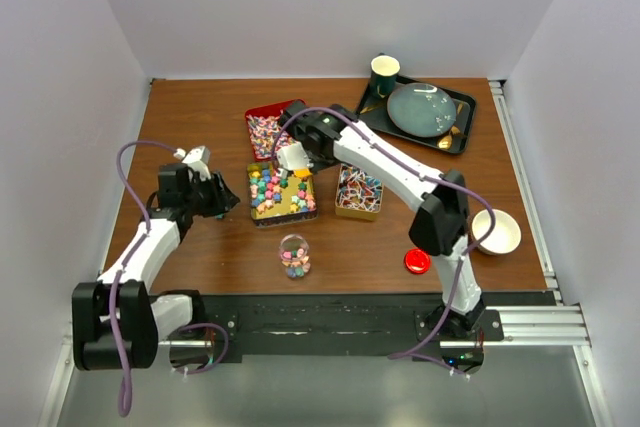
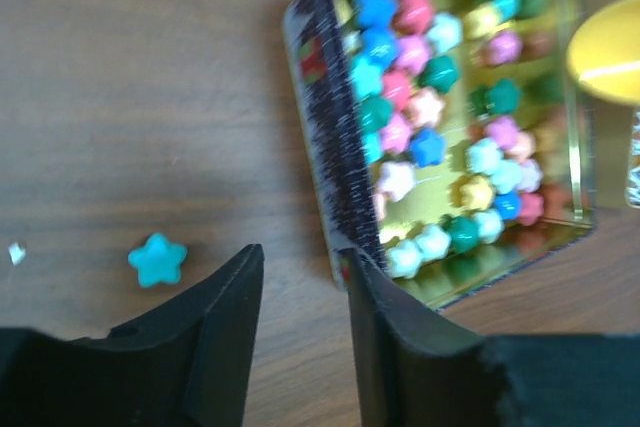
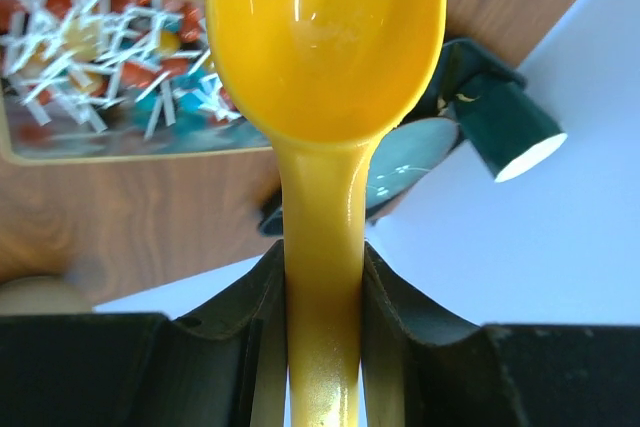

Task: Pack the candies
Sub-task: Scoop the fake candies from the storage box.

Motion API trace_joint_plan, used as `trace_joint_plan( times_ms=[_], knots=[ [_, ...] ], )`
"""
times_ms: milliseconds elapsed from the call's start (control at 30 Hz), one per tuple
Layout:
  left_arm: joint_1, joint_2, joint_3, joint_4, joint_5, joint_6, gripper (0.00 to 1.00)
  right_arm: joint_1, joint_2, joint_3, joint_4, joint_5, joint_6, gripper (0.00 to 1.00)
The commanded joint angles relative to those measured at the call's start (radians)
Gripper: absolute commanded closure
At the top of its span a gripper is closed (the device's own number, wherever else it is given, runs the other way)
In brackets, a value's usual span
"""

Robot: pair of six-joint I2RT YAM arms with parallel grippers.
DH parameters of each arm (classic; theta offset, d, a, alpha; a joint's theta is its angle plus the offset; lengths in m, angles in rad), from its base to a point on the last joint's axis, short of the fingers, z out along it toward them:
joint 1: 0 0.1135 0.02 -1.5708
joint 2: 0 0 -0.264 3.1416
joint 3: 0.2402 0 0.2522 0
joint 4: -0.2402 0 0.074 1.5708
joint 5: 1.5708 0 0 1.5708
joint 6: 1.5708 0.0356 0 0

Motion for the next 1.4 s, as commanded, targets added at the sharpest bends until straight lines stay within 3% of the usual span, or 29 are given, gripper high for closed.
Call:
trace_joint_plan(
  times_ms=[0, 533, 800, 1067, 1367],
  knots=[
    [0.013, 0.055, -0.03, 0.033, -0.048, -0.098, 0.58, 0.012, 0.07, 0.089, 0.005, 0.14, -0.104, 1.0],
    [-0.003, 0.189, -0.113, 0.182, 0.068, -0.161, 0.5, 0.122, 0.248, 0.132, 0.086, 0.301, -0.203, 1.0],
    [-0.032, 0.204, -0.139, 0.233, 0.098, -0.184, 0.48, 0.159, 0.303, 0.163, 0.032, 0.209, -0.139, 1.0],
    [-0.056, 0.238, -0.141, 0.245, 0.118, -0.197, 0.47, 0.187, 0.239, 0.022, 0.041, 0.116, -0.145, 1.0],
    [-0.056, 0.241, -0.135, 0.253, 0.118, -0.205, 0.47, 0.188, 0.254, 0.019, 0.005, 0.021, -0.124, 1.0]
  ],
)
